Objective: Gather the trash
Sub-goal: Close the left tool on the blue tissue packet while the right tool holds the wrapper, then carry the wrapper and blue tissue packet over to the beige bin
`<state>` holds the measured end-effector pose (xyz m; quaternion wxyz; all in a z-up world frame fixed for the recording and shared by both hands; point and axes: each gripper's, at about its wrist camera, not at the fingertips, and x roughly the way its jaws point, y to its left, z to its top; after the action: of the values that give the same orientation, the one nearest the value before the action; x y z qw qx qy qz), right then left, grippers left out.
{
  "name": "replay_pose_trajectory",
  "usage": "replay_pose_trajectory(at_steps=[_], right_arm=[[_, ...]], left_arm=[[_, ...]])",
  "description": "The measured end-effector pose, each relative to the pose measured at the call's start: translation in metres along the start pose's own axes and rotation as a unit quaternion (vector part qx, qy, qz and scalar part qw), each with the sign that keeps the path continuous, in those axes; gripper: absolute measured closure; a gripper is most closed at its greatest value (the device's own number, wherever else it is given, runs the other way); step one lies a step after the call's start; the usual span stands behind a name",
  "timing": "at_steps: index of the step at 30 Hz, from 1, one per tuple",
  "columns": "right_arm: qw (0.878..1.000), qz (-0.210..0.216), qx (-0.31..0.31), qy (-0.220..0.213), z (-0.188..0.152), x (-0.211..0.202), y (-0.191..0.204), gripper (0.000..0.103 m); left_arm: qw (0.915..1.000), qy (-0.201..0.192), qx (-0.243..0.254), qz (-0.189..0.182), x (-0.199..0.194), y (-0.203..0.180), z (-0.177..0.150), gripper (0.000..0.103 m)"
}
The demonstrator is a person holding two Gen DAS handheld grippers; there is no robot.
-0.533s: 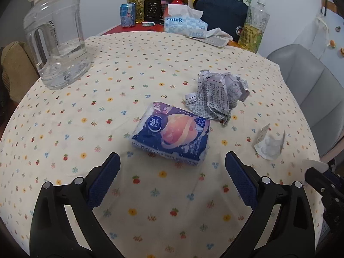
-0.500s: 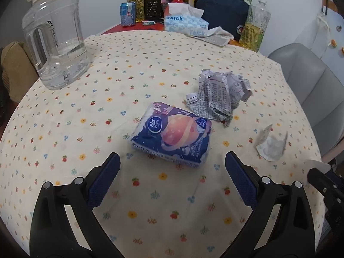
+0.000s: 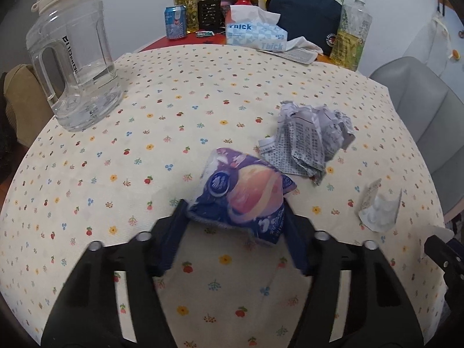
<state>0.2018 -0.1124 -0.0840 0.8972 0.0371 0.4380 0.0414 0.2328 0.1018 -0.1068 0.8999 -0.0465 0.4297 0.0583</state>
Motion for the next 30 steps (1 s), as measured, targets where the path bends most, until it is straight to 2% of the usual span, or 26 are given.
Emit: replay_pose_trajectory(at_steps=[2, 5, 17, 30], right_arm=[[1.0, -0.001, 0.001, -0.004, 0.0, -0.004, -0.001, 0.073], [1.0, -0.003, 0.002, -0.01, -0.002, -0.012, -0.003, 0.073], [0.999, -0.024, 0.003, -0.043, -0.014, -0.065, -0.014, 0.073], [0.995, -0.046, 0.024, -0.081, -0.039, -0.13, -0.046, 0.073]], left_arm=[[1.0, 0.0, 0.005, -0.001, -0.003, -0.003, -0.001, 0.055], [0.9999, -0.004, 0.012, -0.004, -0.014, -0.008, -0.004, 0.059], [0.9987, -0.041, 0.027, -0.013, -0.065, -0.026, -0.016, 0.06], [0.9947, -0.083, 0.052, -0.032, -0.13, -0.066, -0.036, 0.06]])
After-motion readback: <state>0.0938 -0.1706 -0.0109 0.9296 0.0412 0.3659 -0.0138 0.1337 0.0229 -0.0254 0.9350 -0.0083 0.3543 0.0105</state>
